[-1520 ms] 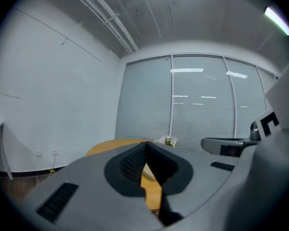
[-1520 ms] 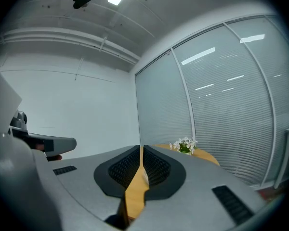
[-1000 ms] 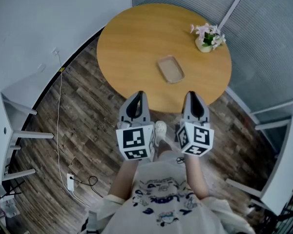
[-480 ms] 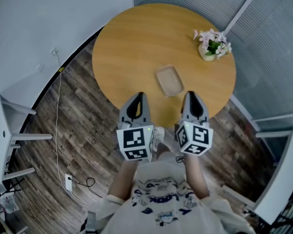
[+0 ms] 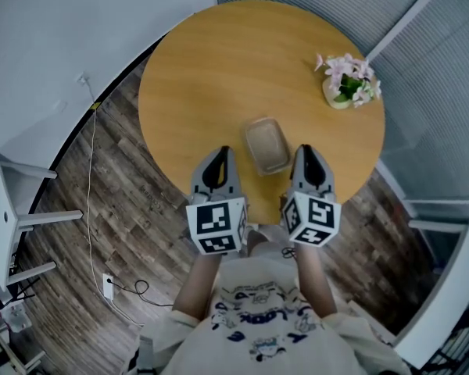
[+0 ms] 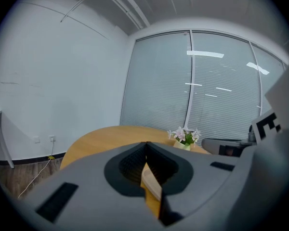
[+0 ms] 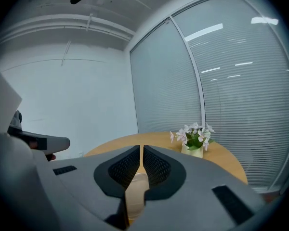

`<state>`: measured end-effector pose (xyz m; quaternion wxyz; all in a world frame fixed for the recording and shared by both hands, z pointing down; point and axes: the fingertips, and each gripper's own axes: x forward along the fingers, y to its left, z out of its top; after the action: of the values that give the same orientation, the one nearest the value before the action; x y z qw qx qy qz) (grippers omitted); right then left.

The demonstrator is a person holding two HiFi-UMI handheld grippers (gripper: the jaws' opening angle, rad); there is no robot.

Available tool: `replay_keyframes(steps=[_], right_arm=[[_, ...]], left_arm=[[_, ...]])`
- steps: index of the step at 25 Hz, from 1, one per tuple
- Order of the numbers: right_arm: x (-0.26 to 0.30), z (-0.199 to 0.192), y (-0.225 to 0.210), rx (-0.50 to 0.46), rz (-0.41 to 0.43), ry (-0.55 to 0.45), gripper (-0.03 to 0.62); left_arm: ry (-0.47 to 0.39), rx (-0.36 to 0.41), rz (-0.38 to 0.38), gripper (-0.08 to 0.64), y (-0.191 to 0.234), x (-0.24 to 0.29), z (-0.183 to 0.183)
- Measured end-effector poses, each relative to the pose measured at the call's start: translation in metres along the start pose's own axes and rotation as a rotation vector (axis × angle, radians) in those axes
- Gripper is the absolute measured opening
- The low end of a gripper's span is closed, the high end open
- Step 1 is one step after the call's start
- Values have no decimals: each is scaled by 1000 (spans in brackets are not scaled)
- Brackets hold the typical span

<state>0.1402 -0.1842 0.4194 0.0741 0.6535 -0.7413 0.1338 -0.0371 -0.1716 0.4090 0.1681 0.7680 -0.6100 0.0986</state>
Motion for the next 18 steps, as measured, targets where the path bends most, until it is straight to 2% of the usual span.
replay_keyframes(steps=[5,10,18], right_arm=[[29,-14,-19,2,6,59,21],[51,-32,-28,7,34,126,21],[65,-67,-37,20,53,238,23]], left_arm=[[49,-15,27,5,-3,30,-9],[109,-65,40,5,-1,49,-27],[210,-123,47,5,-1,70,-61]])
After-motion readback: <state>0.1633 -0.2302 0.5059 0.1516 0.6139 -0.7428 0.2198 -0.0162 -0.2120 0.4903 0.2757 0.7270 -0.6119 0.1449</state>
